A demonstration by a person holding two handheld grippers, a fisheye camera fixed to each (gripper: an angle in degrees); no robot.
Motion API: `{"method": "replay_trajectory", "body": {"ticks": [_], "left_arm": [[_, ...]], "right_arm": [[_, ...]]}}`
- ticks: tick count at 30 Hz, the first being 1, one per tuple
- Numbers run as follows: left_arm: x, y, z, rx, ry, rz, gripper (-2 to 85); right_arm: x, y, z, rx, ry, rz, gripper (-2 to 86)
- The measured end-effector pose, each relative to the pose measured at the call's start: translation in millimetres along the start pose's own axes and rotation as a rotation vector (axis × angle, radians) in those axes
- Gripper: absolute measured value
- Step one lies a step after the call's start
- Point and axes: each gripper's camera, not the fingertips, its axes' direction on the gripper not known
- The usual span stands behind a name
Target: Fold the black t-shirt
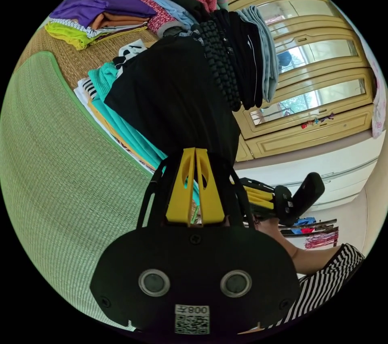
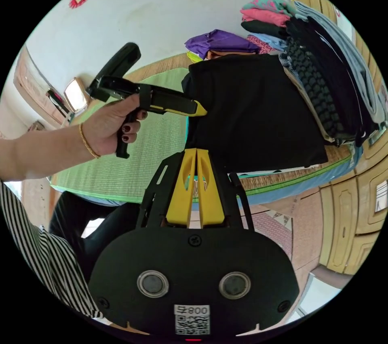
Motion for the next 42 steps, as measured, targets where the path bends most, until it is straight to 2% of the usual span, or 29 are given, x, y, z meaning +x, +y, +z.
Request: {"method": "replay_trajectory", "body": {"ticks": [4, 9, 12, 16, 22, 25, 26, 32, 36, 38, 42], "left_arm": [[5, 10, -4, 0.023, -0.006, 0.028, 0.0], [14, 38, -23, 0.075, -0.022, 0.121, 0.0], [16, 66, -29, 0.036, -0.127, 0.194, 0.0], [8, 111, -20, -0.119, -0.295, 0.208, 0.1], [8, 160, 3, -0.288, -0.533, 0.270, 0.0], [16, 176, 8, -0.283, -0.600, 0.318, 0.0], [18, 181, 8, -0.281, -0.612, 0.320, 0.0], [14, 210, -7, -0.195, -0.553, 0.262, 0.2], [15, 227, -17, -0.179, -0.536, 0.264, 0.2], [17, 240, -23, -0.166, -0.545, 0.275, 0.2], [20, 262, -34, -0.118, -0.558, 0.288, 0.2]], "right_arm": [[-34, 1, 14, -0.013, 0.103, -0.052, 0.0], [-58, 7, 10, 0.032, 0.136, -0.036, 0.0], [-81, 12, 1, 0.061, 0.182, -0.055, 0.0], [-122, 20, 3, 0.077, 0.172, -0.122, 0.0], [-169, 22, 64, -0.078, 0.145, -0.194, 0.1], [-189, 23, 99, -0.183, 0.167, -0.226, 0.1], [-196, 24, 110, -0.219, 0.183, -0.228, 0.1], [-223, 27, 114, -0.145, 0.278, -0.268, 0.1], [-225, 15, 108, -0.170, 0.219, -0.228, 0.2], [-223, -3, 86, -0.090, 0.093, -0.192, 0.4], [-219, -55, 52, 0.079, 0.066, -0.185, 1.3]]}}
